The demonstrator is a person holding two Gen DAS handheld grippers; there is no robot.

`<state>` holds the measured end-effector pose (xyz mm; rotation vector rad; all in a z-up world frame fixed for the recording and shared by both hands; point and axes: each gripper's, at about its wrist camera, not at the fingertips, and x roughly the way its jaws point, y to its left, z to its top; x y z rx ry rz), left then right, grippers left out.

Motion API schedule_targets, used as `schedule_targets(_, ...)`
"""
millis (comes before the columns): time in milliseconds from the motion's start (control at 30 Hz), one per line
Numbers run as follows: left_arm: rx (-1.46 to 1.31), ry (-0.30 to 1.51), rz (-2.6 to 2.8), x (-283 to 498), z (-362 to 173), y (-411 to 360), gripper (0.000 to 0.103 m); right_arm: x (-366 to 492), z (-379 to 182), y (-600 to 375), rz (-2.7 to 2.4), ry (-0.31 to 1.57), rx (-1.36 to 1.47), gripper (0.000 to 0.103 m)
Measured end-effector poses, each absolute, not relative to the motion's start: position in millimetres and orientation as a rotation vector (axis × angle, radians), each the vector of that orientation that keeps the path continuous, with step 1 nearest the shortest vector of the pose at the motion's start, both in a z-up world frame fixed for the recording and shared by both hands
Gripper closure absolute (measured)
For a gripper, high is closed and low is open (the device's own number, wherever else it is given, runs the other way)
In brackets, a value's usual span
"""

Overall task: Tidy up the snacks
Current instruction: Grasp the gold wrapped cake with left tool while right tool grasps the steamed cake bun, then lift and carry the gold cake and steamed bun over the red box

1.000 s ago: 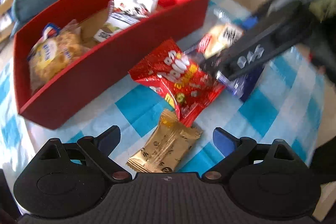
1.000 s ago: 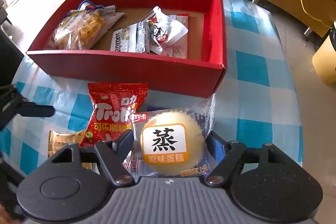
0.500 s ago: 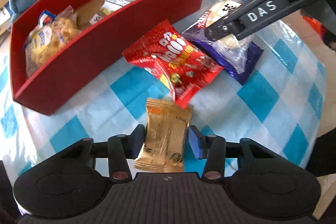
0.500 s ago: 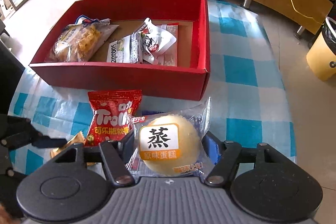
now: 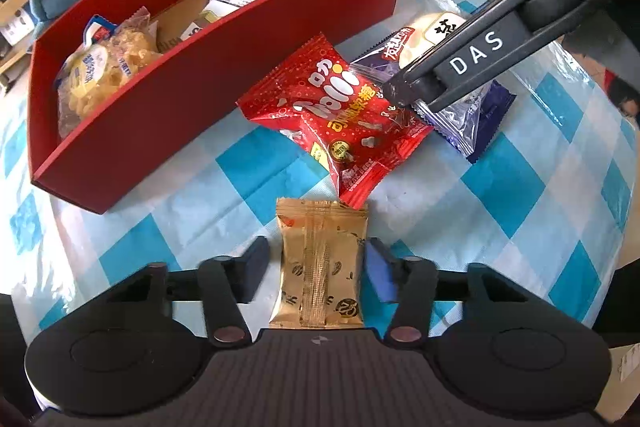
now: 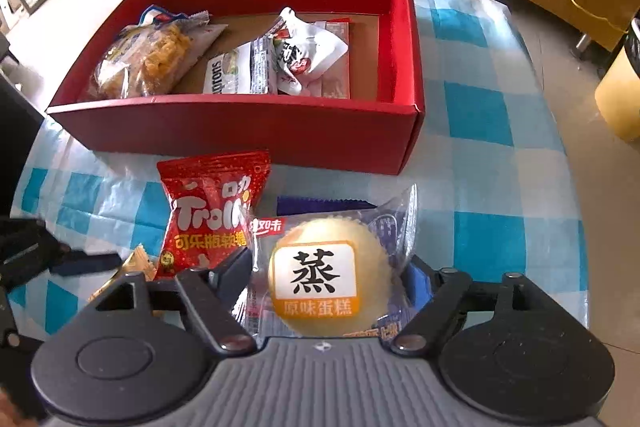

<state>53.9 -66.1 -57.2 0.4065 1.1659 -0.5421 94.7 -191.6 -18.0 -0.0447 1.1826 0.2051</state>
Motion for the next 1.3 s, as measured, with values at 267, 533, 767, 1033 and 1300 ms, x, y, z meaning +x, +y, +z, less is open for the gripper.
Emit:
schedule_targets(267,0.385,1.181,-0.496,56,-51,-58,0.057,84,-6,-184,0.187,1.136,-0.123,0.041)
schedule_targets(533,0.314,1.15,-0.478,58,-31,-45,0.057,69,20,-190,0.168,1.059,-0.068,0.042)
schedule_targets(767,0.279,1.119,-0.463,63,-19,-44,0.057,62,29,-180,0.179,1.038,-0.072,0.042)
schedule_targets(1033,0.245,1.091,-0.443,70,-8,-40,0.057,66,39,-178,0.179,1.003,-0.054,0.042)
schedule_targets(1300,0.215,1.064,-0.424,78,2,-37,0.062,73,47,-173,0.193,0.974,-0.046,0.042)
